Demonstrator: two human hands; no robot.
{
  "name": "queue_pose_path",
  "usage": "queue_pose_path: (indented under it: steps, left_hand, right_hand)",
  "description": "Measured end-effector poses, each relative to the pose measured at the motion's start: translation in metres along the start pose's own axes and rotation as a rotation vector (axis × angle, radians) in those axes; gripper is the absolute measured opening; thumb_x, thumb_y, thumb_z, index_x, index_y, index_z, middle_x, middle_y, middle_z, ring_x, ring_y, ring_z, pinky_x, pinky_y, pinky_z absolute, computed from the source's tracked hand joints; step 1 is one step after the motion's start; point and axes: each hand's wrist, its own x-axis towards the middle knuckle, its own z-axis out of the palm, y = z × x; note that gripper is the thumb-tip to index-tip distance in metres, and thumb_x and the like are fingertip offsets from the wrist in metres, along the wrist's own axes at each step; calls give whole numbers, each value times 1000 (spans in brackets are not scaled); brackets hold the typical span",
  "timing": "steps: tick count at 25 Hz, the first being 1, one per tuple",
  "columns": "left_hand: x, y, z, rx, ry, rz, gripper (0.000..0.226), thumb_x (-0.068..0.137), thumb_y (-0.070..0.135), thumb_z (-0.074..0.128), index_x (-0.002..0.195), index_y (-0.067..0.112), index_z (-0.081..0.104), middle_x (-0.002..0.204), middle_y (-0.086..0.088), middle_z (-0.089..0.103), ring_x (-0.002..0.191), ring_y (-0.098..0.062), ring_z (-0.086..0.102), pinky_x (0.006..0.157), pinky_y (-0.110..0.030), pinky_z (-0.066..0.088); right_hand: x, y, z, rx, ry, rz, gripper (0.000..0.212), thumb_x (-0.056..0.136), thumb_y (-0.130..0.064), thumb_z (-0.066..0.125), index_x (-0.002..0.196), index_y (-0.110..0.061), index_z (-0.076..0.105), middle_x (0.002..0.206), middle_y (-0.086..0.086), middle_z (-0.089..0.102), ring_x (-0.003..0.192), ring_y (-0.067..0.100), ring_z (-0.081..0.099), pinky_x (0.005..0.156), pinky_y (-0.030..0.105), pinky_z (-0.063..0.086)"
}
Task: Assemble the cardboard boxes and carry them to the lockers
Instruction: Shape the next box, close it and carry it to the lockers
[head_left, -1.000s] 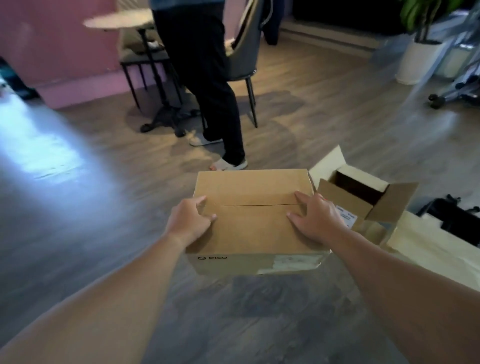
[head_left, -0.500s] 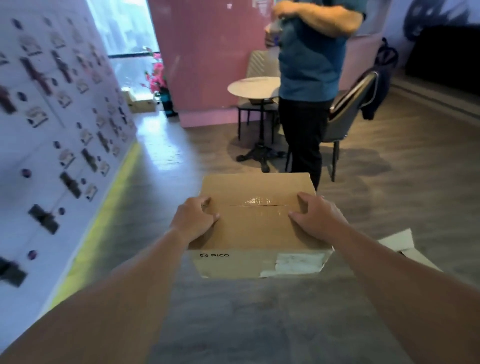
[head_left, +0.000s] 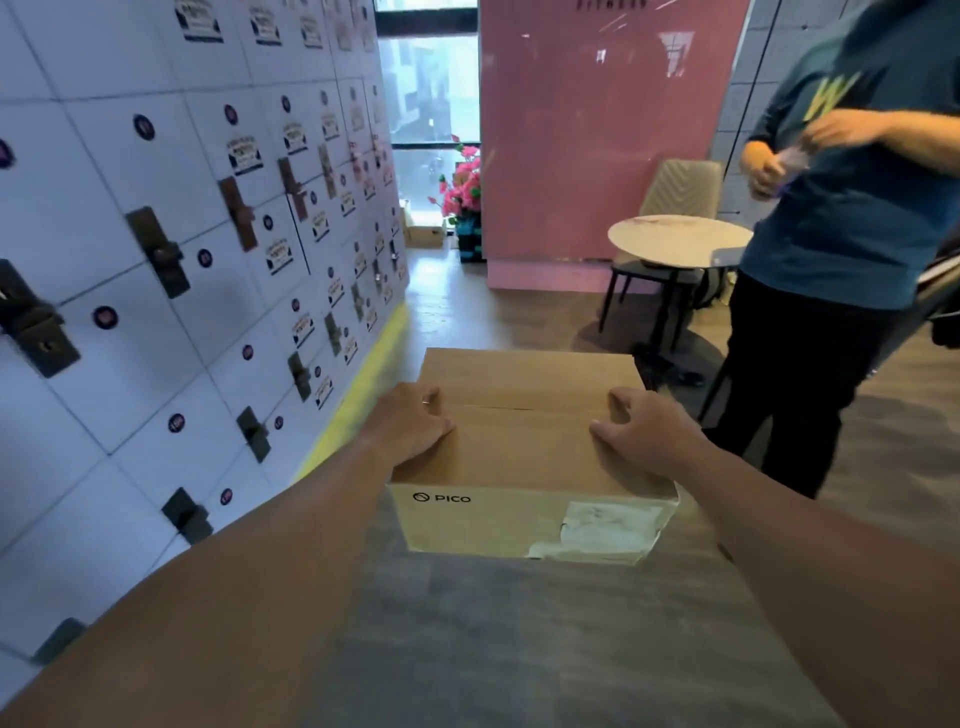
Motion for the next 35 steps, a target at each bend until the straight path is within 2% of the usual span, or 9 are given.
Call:
queue_pose_path:
  steps: [4, 8, 10, 15, 20, 24, 28, 33, 35]
  left_hand:
    - [70, -15, -29, 31, 24, -9, 63, 89, 36, 70, 146, 23, 48, 149, -1, 49, 133, -23, 48, 100, -32, 39]
    - [166, -20, -37, 21, 27, -21, 61, 91, 34, 69, 147, 24, 48, 149, -1, 48, 133, -23, 47, 95, -29, 36]
    - [220, -19, -38, 26, 17, -24, 61, 91, 34, 68, 147, 23, 47, 149, -1, 47, 135, -23, 45, 99, -31, 37]
    - [354, -15, -57, 23, 29, -53, 65, 90, 36, 69, 149, 22, 45, 149, -3, 48, 132, -25, 48, 109, -41, 41]
    - [495, -26, -90, 15, 71, -82, 67, 89, 37, 70, 149, 21, 45, 148, -4, 50, 130, -25, 51, 108, -41, 42]
    - [624, -57, -112, 7, 91, -81, 65, 90, 36, 70, 149, 21, 46, 146, -4, 50, 127, -24, 51, 103, -37, 42]
    - [760, -89, -137, -10, 79, -57, 65, 89, 35, 71, 148, 22, 46, 144, -1, 53, 119, -19, 54, 95, -31, 43]
    - [920, -104, -167, 32, 68, -70, 65, 89, 38, 71, 147, 24, 47, 146, -3, 52, 128, -24, 51, 104, -38, 41]
    - [990, -107, -173, 38, 56, -70, 66, 88, 40, 71, 148, 25, 47, 147, -4, 50, 131, -26, 50, 107, -40, 40]
  right_hand:
    - [72, -40, 6, -27, -10, -18, 52, 96, -52, 59, 134, -16, 55, 122, 10, 65, 97, 28, 57, 80, 36, 45]
    - [170, -56, 15, -8, -6, -43, 57, 95, -52, 61, 137, -14, 55, 125, 10, 65, 106, 31, 62, 86, 38, 51]
    - [231, -60, 19, -6, -5, -54, 58, 93, -53, 62, 134, -13, 57, 123, 9, 66, 103, 29, 63, 89, 40, 53]
    - [383, -84, 9, 5, -13, -111, 52, 93, -50, 64, 127, -11, 60, 117, 8, 67, 89, 23, 56, 84, 39, 52]
    - [542, -129, 11, -15, -32, -183, 49, 92, -51, 63, 123, -12, 61, 115, 7, 68, 95, 26, 60, 87, 41, 52]
    - [671, -169, 39, -36, -38, -177, 50, 92, -54, 62, 126, -18, 60, 116, 6, 68, 91, 24, 55, 82, 37, 47]
    - [798, -213, 67, 3, -34, -125, 56, 88, -56, 65, 130, -20, 59, 119, 7, 68, 101, 28, 61, 89, 41, 52]
    - [946, -259, 76, 44, -73, -60, 74, 87, -58, 65, 149, -22, 47, 136, 8, 61, 119, 29, 59, 94, 39, 49]
    - [1011, -269, 82, 43, -64, -51, 72, 88, -57, 65, 148, -21, 48, 137, 9, 61, 120, 30, 59, 96, 39, 49]
